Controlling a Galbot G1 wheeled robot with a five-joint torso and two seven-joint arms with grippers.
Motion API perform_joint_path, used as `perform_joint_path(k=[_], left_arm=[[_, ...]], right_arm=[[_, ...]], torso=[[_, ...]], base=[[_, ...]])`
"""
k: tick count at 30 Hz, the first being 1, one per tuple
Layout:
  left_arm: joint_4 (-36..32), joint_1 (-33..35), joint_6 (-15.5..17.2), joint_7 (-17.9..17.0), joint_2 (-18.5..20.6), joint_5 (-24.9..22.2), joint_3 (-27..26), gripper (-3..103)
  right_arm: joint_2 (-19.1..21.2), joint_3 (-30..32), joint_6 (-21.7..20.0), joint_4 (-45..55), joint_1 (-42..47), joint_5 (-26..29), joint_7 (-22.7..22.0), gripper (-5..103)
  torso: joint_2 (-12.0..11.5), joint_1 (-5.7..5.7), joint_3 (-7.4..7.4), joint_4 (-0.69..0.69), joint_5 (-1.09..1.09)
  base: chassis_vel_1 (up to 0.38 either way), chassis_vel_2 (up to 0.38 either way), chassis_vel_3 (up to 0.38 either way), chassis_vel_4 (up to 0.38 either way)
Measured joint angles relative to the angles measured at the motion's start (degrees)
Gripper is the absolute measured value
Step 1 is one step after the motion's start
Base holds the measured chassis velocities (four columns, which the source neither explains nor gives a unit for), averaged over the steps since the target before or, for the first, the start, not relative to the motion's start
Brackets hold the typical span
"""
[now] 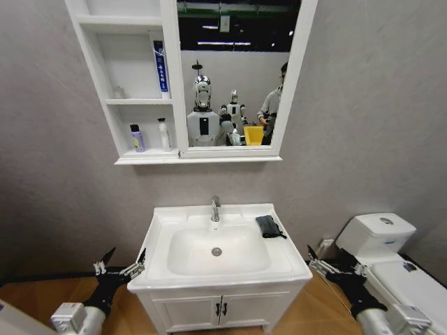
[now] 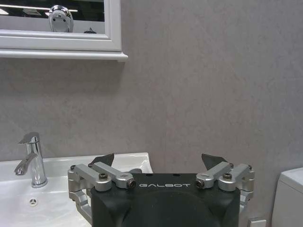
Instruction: Move facial cleanser and shampoo from washbasin to cabinet, then wipe washbasin with towel.
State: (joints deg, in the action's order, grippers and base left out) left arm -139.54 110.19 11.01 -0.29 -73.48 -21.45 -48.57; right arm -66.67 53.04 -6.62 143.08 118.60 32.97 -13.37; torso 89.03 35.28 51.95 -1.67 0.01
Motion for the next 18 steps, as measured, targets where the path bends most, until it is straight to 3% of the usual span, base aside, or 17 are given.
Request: perform_joint_path(k=[3,6,9,12,13,18], left_arm=[[-0.01,0.0,0.0,0.0,0.0,0.0,0.0,100],[0.0,0.0,0.0,0.0,0.0,0.0,0.0,100],[0.0,-0.01,0.0,0.0,0.0,0.0,0.0,100],[0.0,0.0,0.0,0.0,0.0,0.0,0.0,100],[-0.01,0.0,0.0,0.0,0.0,0.0,0.0,100],[0.0,0.0,0.0,0.0,0.0,0.0,0.0,100]], right_arm=[[0.01,0.0,0.0,-0.02,0.0,0.0,-0.01,100],[0.01,-0.01,0.0,-0.01,0.0,-0.01,0.0,100],[0.01,-0.01,0.01,-0.03,-0.01,-0.01,0.0,100],[0.01,-0.01,0.02,-0.01,0.0,-0.01,0.01,100],[0.01,-0.02,0.02,-0.03,-0.01,-0.01,0.01,100],[0.01,0.0,0.04,-0.01,0.0,-0.02,0.01,100]], torso=[[0.0,0.0,0.0,-0.01,0.05],[0.02,-0.02,-0.01,0.01,-0.07],[0.0,0.01,0.0,0.02,0.03],[0.03,-0.03,-0.02,0.0,-0.06],[0.02,-0.02,0.0,0.0,0.05],[0.04,-0.04,-0.02,0.0,-0.11]], base=[[0.244,-0.252,-0.256,0.238],[0.279,-0.289,-0.271,0.285],[0.32,-0.29,-0.291,0.292],[0.321,-0.346,-0.315,0.308],[0.386,-0.341,-0.36,0.363],[0.381,-0.354,-0.375,0.37]])
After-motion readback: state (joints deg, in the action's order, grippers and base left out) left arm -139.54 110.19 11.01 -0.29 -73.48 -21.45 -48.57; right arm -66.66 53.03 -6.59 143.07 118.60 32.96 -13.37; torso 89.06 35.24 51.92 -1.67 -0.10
